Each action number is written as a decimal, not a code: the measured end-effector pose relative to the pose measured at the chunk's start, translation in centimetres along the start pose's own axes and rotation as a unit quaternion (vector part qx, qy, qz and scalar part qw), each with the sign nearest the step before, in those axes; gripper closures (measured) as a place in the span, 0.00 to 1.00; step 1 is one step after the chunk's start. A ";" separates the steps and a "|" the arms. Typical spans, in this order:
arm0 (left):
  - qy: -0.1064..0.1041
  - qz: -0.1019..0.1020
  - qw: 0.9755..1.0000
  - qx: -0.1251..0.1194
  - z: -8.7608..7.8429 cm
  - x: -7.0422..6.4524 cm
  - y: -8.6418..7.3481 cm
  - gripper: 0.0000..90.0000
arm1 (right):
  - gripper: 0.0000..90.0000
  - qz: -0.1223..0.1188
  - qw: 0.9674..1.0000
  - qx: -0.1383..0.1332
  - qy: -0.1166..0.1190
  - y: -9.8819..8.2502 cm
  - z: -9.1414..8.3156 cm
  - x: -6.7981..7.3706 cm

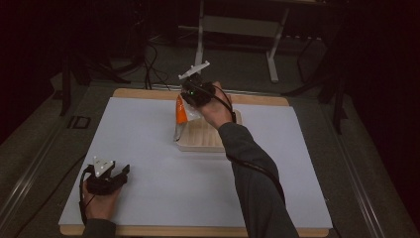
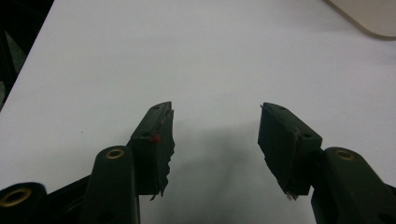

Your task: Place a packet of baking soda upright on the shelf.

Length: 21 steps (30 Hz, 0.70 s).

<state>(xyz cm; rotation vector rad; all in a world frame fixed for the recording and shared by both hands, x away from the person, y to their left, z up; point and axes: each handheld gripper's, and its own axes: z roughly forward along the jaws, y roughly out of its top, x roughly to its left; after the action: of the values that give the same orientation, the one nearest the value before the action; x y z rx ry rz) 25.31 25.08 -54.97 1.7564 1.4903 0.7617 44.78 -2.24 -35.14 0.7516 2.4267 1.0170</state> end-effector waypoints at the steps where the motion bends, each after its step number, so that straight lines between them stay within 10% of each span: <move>1: 0.000 -0.001 1.000 0.000 0.0 0.0 0.0 0.50 | 0.97 -0.004 1.000 -0.001 0.002 0.1 0.0 0.1; 11: 0.000 0.002 1.000 0.000 0.0 0.0 0.0 0.50 | 0.88 -0.003 1.000 -0.006 -0.010 0.3 -0.2 0.3; 17: 0.001 0.003 1.000 0.002 0.0 -0.1 0.0 0.50 | 0.83 0.037 0.999 0.006 0.034 -0.6 0.3 0.2; 21: 0.001 0.001 1.000 0.002 0.0 0.0 0.0 0.50 | 0.99 0.036 0.997 0.010 0.063 -0.5 0.6 1.1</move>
<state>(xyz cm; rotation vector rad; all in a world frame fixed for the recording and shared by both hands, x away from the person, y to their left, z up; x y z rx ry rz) 25.29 25.05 -54.98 1.7611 1.4920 0.7628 44.10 -1.58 -36.10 0.8091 2.5366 1.0994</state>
